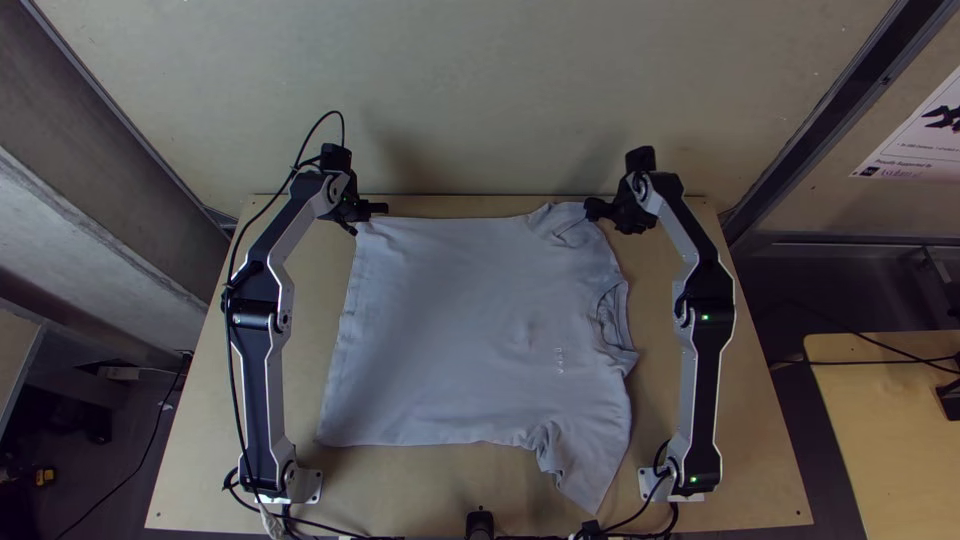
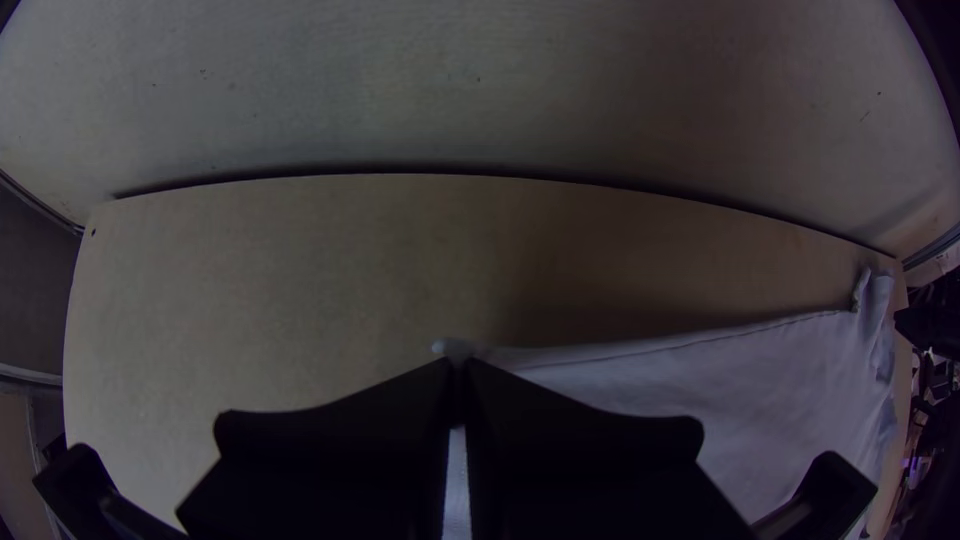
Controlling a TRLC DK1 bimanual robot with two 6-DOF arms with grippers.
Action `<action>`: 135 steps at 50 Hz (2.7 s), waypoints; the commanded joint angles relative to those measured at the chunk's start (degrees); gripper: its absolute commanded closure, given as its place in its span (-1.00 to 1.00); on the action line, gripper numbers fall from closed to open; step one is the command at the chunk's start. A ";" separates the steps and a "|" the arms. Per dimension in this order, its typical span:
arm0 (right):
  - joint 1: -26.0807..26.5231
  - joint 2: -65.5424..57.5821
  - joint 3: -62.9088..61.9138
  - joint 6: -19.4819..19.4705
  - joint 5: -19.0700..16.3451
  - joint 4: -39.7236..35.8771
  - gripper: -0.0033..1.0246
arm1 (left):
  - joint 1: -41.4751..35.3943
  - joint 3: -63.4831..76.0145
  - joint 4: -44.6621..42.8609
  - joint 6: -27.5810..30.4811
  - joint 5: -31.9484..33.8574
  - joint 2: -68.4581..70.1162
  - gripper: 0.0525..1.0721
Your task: Fold the t-shirt
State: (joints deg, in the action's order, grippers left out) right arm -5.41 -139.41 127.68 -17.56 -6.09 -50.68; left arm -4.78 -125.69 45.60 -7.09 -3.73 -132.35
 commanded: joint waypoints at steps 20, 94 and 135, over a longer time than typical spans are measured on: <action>-5.49 -7.54 4.95 7.37 7.05 -0.83 0.96 | 0.56 0.71 1.07 -0.20 -0.49 2.45 0.95; -1.71 4.59 3.63 3.50 8.72 -4.08 0.95 | 4.60 6.60 -0.25 -1.34 2.85 8.78 0.95; -5.14 31.57 -31.44 5.26 9.16 -7.68 0.94 | 3.81 41.14 -9.04 -0.55 4.08 33.30 0.95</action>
State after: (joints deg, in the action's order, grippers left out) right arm -10.07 -112.33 101.19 -13.02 2.15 -59.16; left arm -0.99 -89.30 37.58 -8.29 0.45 -103.48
